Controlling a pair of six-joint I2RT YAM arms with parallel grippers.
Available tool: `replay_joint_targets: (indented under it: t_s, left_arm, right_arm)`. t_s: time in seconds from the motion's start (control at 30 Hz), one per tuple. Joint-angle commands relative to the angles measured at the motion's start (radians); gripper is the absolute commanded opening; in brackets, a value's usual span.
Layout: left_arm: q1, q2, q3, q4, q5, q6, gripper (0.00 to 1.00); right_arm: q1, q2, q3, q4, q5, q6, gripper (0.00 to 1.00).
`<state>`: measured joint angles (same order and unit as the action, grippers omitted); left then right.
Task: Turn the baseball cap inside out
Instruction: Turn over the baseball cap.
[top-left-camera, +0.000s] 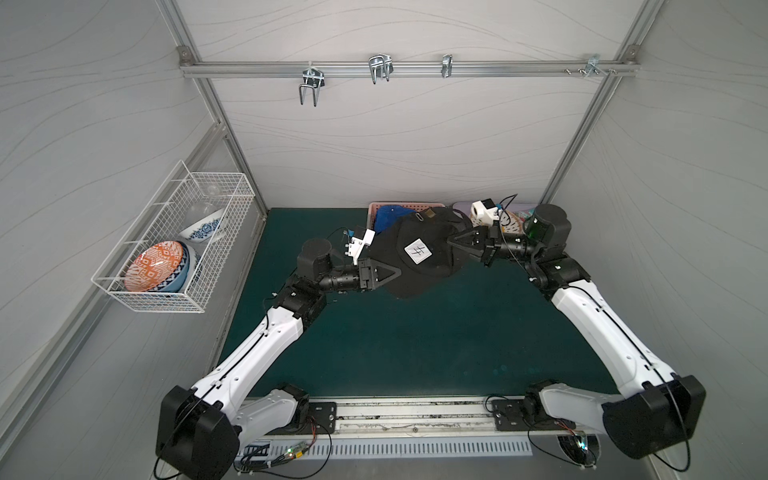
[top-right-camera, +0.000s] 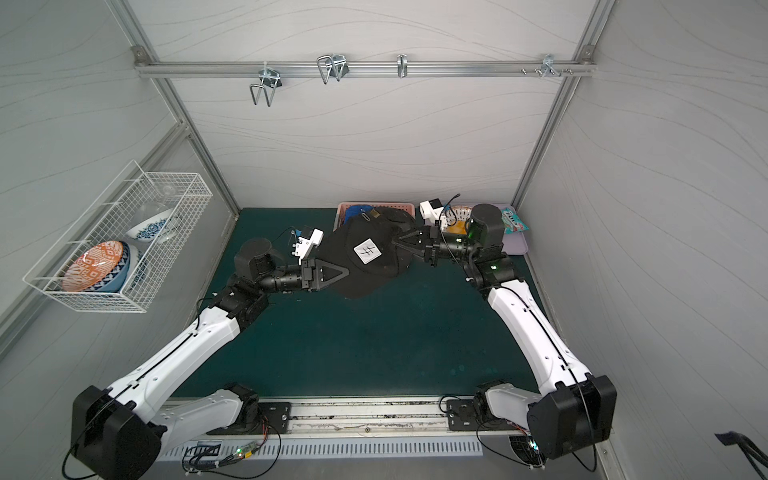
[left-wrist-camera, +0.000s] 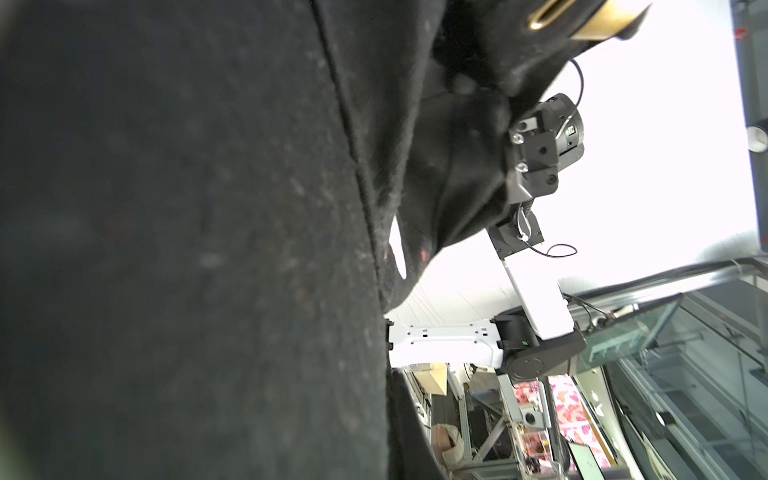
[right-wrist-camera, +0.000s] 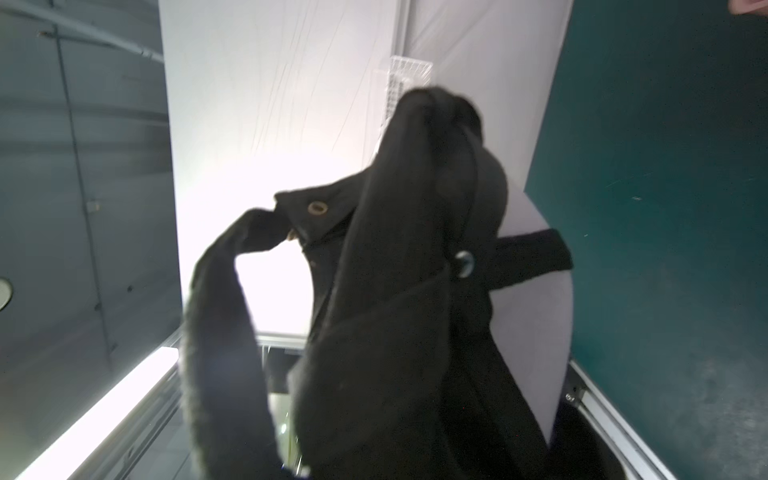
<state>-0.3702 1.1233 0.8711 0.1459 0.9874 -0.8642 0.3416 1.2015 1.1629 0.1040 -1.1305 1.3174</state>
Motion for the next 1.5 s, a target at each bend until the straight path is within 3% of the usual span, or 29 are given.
replay_joint_targets:
  t_s: [0.0, 0.13, 0.3, 0.33, 0.4, 0.47, 0.5, 0.53, 0.63, 0.77, 1.03, 1.37, 1.43, 1.47]
  left_arm:
    - [0.044, 0.046, 0.046, -0.028, 0.01, 0.039, 0.0]
    - [0.072, 0.084, 0.081, -0.153, -0.04, 0.076, 0.0]
    - [0.099, 0.064, 0.084, -0.112, 0.007, 0.074, 0.0]
    - [0.106, 0.049, 0.078, -0.082, 0.042, 0.065, 0.0]
    - [0.119, 0.013, 0.065, -0.022, 0.122, 0.045, 0.0]
    - [0.127, -0.013, 0.063, -0.042, 0.169, 0.054, 0.0]
    - [0.128, -0.021, 0.066, -0.081, 0.179, 0.076, 0.0]
    - [0.127, -0.024, 0.072, -0.129, 0.179, 0.099, 0.0]
    - [0.129, -0.025, 0.082, -0.215, 0.151, 0.112, 0.0]
    - [0.129, -0.016, 0.128, -0.313, 0.139, 0.15, 0.0]
    - [0.121, -0.019, 0.132, -0.345, 0.202, 0.192, 0.0]
    - [0.101, -0.024, 0.133, -0.372, 0.263, 0.234, 0.0]
    - [0.101, -0.025, 0.13, -0.377, 0.269, 0.238, 0.0]
    - [0.101, -0.026, 0.127, -0.378, 0.271, 0.24, 0.0]
  right_arm:
    - [0.045, -0.037, 0.082, 0.121, -0.176, 0.062, 0.0]
    - [0.09, -0.036, 0.155, 0.148, -0.177, 0.056, 0.0]
    - [0.06, -0.05, 0.181, 0.101, -0.142, -0.021, 0.02]
    - [0.042, -0.052, 0.183, -0.008, -0.13, -0.092, 0.13]
    - [-0.018, -0.055, 0.201, -0.29, -0.088, -0.342, 0.57]
    - [-0.092, -0.059, 0.181, -0.391, -0.063, -0.46, 0.85]
    - [-0.126, -0.063, 0.165, -0.384, -0.053, -0.476, 0.97]
    - [-0.153, -0.067, 0.158, -0.387, -0.041, -0.499, 0.99]
    - [-0.171, -0.08, 0.207, -0.541, 0.045, -0.718, 0.99]
    - [-0.096, -0.069, 0.305, -0.781, 0.289, -1.093, 0.99]
    - [0.151, 0.132, 0.514, -0.96, 0.61, -1.474, 0.99]
    - [0.194, 0.326, 0.687, -0.979, 0.665, -1.584, 0.97]
    - [0.193, 0.342, 0.699, -0.968, 0.645, -1.574, 0.88]
    - [0.193, 0.348, 0.703, -0.954, 0.628, -1.557, 0.77]
